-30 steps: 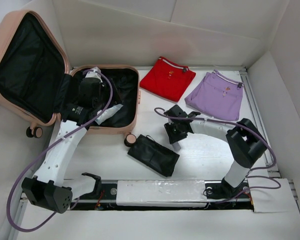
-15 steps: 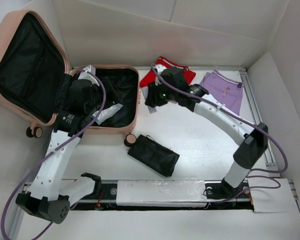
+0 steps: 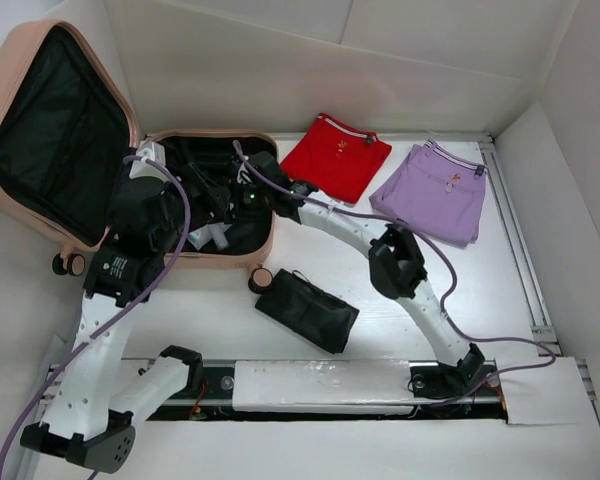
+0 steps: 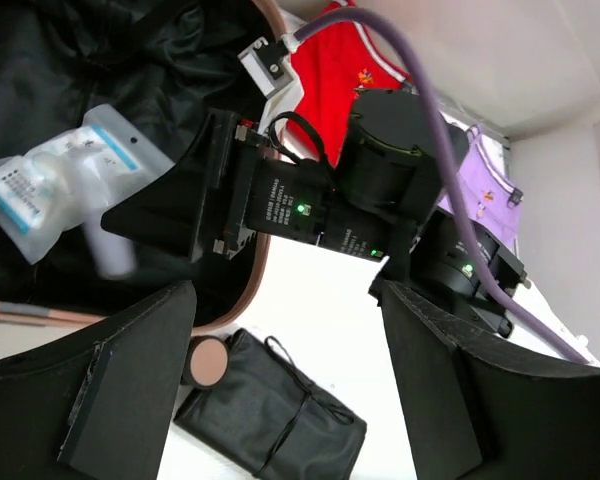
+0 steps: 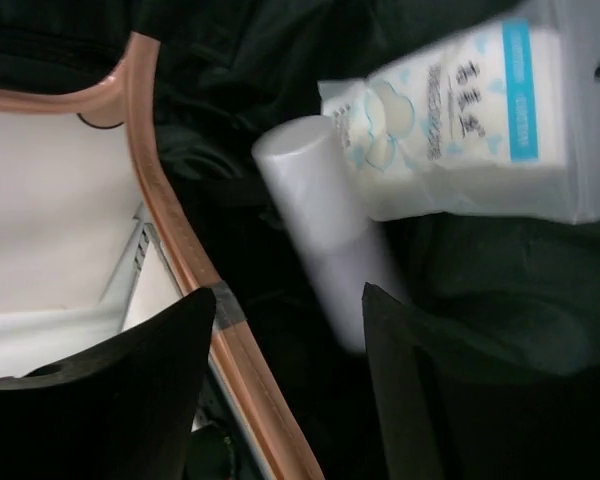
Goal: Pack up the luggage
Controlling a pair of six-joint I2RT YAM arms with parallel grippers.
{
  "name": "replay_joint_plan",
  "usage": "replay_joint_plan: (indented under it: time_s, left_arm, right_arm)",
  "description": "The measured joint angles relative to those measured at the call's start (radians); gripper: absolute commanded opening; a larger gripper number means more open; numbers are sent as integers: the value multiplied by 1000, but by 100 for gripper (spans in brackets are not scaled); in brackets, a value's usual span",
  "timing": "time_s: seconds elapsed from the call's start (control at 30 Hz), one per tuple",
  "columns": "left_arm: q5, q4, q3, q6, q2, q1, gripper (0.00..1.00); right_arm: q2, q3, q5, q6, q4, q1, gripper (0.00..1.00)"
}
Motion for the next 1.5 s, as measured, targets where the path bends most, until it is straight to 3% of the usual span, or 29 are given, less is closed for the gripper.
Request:
replay_joint_plan:
  time_s: [0.1,0.2,0.37,0.5,0.7,0.9,0.97,1.23,1.5]
  left_arm:
    - [-15,-24,0,8,-6,-13,71]
    - [-5,-22,-19,23,-11,-29,71]
    - [68,-2,-179,42,-9,-37,72]
    - [148,24,-342,51,43,-45,75]
    - [172,38,-530,-43,40,-267,81]
    - [80,87,-598,-305,44,-620,82]
    - [56,89,-597,-373,68,-683,79]
    - [-19,159,-661,-588,167,-690,74]
    - [-44,336,-772,-815,220,-692,69]
  right_arm:
    - [3,-19,2,36,3,1,69]
    - [-106,-149,15,32,29,-17,69]
    - [-478,-484,64,-46,41,-116,61]
    - [-845,-790,125,-137,66,-234,61]
    - [-1191,-1130,181,-250,-24,-294,64]
    - [-1239,-1252,198,-317,-159,-296,64]
    - [-1254,-1268,197,-334,-175,-300,64]
    - [-1288,-1273,155,-388,-200,-301,64]
    - [-1371,-1281,63,-401,-226,-301,64]
